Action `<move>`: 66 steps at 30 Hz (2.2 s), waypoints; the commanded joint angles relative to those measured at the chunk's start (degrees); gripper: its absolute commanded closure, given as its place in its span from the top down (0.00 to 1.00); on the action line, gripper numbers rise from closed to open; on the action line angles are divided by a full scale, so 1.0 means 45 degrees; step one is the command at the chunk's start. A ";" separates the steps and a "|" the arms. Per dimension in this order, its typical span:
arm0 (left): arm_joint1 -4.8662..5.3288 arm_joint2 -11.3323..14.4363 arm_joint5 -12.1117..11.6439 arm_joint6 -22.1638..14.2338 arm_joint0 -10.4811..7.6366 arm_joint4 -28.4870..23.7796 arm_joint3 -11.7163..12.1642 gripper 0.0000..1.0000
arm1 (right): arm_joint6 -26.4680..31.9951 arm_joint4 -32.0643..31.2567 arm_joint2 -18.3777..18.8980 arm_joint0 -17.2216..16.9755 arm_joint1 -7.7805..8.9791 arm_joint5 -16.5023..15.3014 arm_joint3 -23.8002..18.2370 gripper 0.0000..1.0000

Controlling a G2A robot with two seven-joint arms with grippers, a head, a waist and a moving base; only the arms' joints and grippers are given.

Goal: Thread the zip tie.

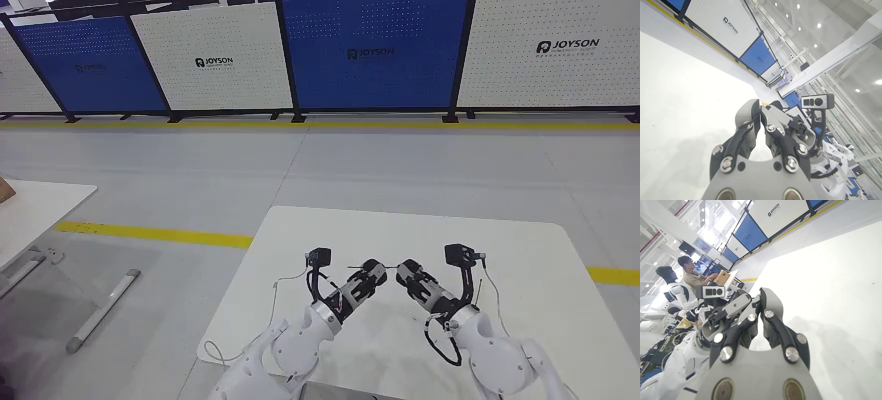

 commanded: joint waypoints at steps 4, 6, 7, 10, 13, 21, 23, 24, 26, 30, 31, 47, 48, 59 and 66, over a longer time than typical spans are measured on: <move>0.0008 -0.0030 0.0010 0.0032 0.0018 0.0094 -0.0058 0.80 | -0.0067 -0.0253 -0.0088 0.0037 0.0000 0.0139 -0.0027 0.00; 0.0012 -0.0105 -0.0019 0.0142 0.0050 0.0047 -0.0097 0.76 | -0.0134 -0.0402 -0.0131 0.0059 -0.0003 0.0243 -0.0022 0.00; 0.0018 -0.0155 -0.0035 0.0185 0.0074 0.0048 -0.0114 0.72 | -0.0205 -0.0559 -0.0163 0.0074 -0.0005 0.0329 -0.0029 0.00; 0.0034 -0.0262 -0.0063 0.0259 0.0138 0.0048 -0.0142 0.58 | -0.0314 -0.0631 -0.0200 0.0073 -0.0014 0.0441 -0.0029 0.00; 0.0043 -0.0306 -0.0057 0.0328 0.0178 0.0158 -0.0147 0.45 | -0.0341 -0.0630 -0.0201 0.0079 -0.0017 0.0472 -0.0011 0.00; 0.0032 -0.0292 -0.0041 0.0351 0.0157 0.0163 -0.0088 0.21 | -0.0385 -0.0637 -0.0248 0.0087 -0.0026 0.0446 -0.0049 0.00; 0.0028 -0.0285 -0.0037 0.0345 0.0150 0.0132 -0.0079 0.15 | -0.0390 -0.0655 -0.0255 0.0086 -0.0027 0.0442 -0.0051 0.00; 0.0024 -0.0283 -0.0042 0.0324 0.0146 0.0072 -0.0074 0.13 | -0.0381 -0.0666 -0.0259 0.0088 -0.0026 0.0434 -0.0048 0.00; 0.0022 -0.0294 -0.0036 0.0309 0.0127 0.0045 -0.0068 0.00 | -0.0379 -0.0679 -0.0263 0.0090 -0.0026 0.0422 -0.0047 0.00; 0.0014 -0.0279 -0.0019 0.0318 0.0106 0.0048 -0.0079 0.00 | -0.0395 -0.0681 -0.0265 0.0089 -0.0026 0.0379 -0.0034 0.00; 0.0012 -0.0264 -0.0016 0.0315 0.0105 0.0055 -0.0082 0.00 | -0.0396 -0.0683 -0.0263 0.0088 -0.0026 0.0372 -0.0032 0.00; -0.0045 -0.0093 0.0091 0.0478 0.0013 0.0078 0.0013 0.00 | -0.0249 -0.0665 -0.0179 0.0102 -0.0003 0.0225 0.0052 1.00; -0.0055 -0.0083 0.0117 0.0517 0.0011 0.0020 0.0035 0.00 | -0.0242 -0.0693 -0.0177 0.0109 -0.0001 0.0249 0.0064 1.00; -0.0089 -0.0044 0.0223 0.0623 -0.0055 0.0075 0.0060 0.00 | -0.0287 -0.1082 0.0079 -0.0063 0.0055 0.0583 0.0101 1.00; -0.0089 -0.0044 0.0223 0.0623 -0.0055 0.0075 0.0060 0.00 | -0.0275 -0.1106 0.0078 -0.0068 0.0057 0.0595 0.0096 1.00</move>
